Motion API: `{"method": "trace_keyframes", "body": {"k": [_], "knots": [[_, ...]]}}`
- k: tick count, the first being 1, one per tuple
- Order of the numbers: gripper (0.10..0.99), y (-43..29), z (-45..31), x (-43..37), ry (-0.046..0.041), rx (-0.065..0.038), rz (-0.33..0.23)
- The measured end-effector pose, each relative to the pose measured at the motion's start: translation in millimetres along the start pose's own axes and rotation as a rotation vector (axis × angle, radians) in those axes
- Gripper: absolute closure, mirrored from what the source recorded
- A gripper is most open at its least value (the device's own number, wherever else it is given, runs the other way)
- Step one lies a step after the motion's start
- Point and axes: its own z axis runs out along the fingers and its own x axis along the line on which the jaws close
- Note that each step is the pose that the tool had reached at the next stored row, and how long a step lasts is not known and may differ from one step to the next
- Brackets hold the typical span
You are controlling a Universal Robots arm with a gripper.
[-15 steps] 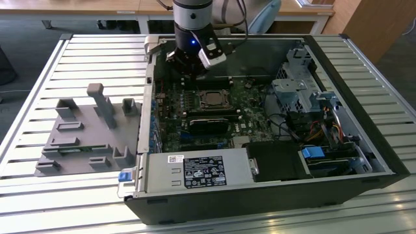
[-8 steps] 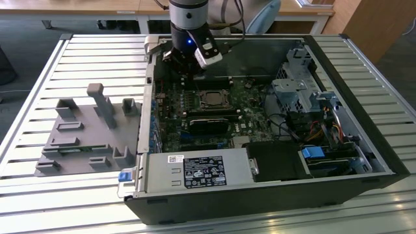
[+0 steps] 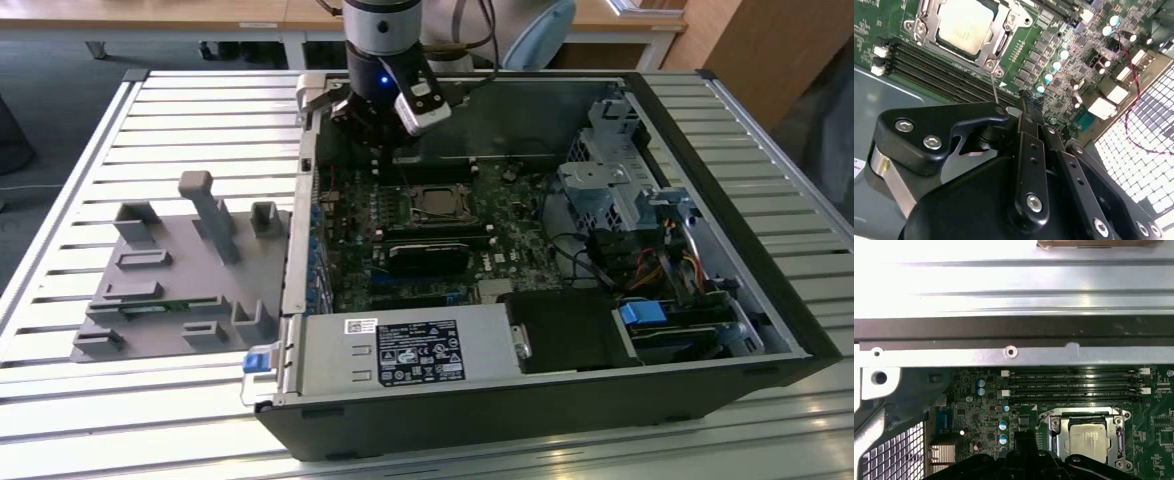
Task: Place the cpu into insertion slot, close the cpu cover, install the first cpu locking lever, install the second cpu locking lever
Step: 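Install the first cpu locking lever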
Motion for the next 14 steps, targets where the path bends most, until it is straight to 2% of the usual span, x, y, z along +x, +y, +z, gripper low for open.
{"method": "trace_keyframes", "body": {"k": [5,10,14], "knots": [[0.98,7.0,0.4,0.3,0.0,0.0,0.0],[0.98,8.0,0.4,-0.4,0.0001,0.0,0.0],[0.98,8.2,0.5,-5.0,0.0001,0.0,0.0]]}}
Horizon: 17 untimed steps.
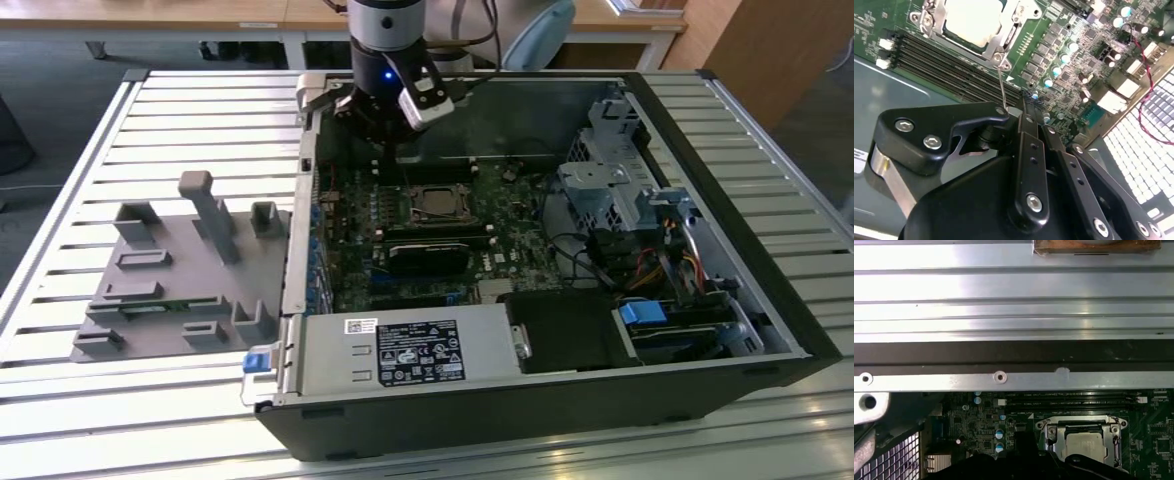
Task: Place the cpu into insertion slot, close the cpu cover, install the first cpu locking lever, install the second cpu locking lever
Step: 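Install the first cpu locking lever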
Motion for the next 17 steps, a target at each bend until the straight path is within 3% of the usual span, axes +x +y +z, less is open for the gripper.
{"method": "trace_keyframes", "body": {"k": [7,17], "knots": [[0.98,0.3,0.5,-8.5,0.0,0.0,0.0],[0.98,0.4,0.9,-11.2,0.0002,0.0,0.0]]}}
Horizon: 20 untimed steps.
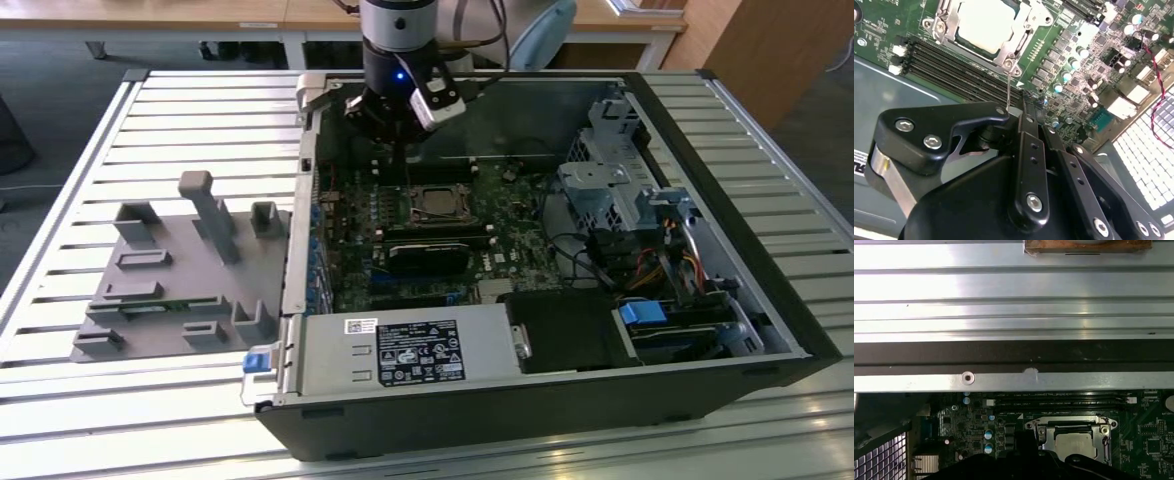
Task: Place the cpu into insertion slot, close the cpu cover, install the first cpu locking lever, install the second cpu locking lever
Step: 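Install the first cpu locking lever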
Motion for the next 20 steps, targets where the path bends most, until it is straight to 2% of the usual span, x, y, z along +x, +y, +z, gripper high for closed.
{"method": "trace_keyframes", "body": {"k": [3,17,18,19,20], "knots": [[0.98,0.1,0.1,-2.6,-0.0002,0.0,0.0],[0.98,1.0,2.0,-26.2,0.0003,0.0,0.0],[0.98,0.9,2.1,-26.8,0.0004,-0.004,0.0],[0.98,1.0,2.3,-26.9,0.0011,-0.019,0.0],[0.98,1.0,2.5,-27.0,0.0016,-0.038,0.0]]}}
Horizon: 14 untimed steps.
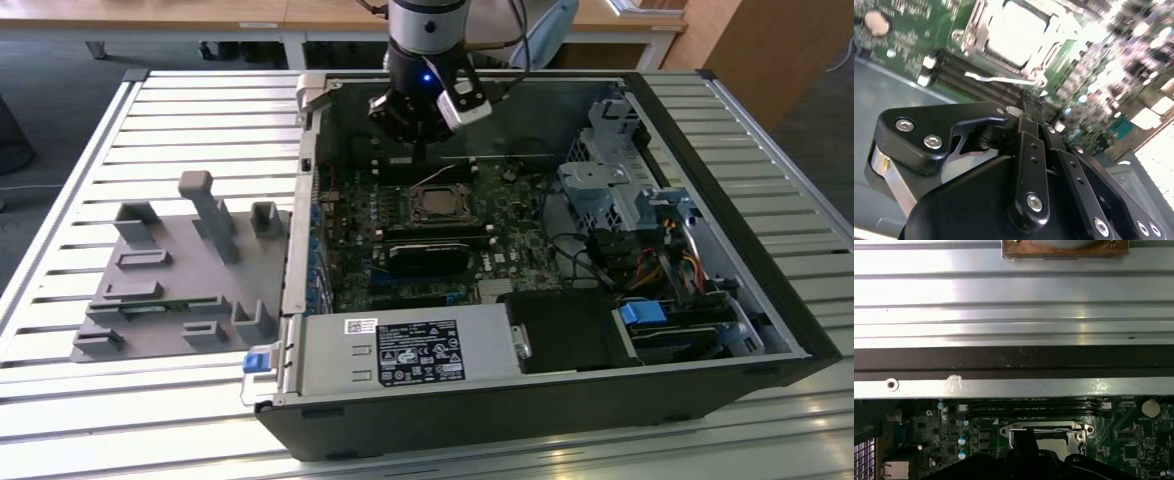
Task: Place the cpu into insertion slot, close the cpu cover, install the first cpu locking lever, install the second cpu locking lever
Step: 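Install the first cpu locking lever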
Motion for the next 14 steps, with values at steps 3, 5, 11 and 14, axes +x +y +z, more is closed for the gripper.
{"method": "trace_keyframes", "body": {"k": [3,5,11,14], "knots": [[0.98,-0.1,1.3,-0.5,0.0003,-0.01,0.0],[0.98,-0.2,2.2,-0.8,0.0004,-0.01,0.0],[0.98,-0.5,7.1,-5.1,0.0004,-0.009,0.0],[0.98,-0.6,9.9,-7.1,0.0004,-0.01,0.0]]}}
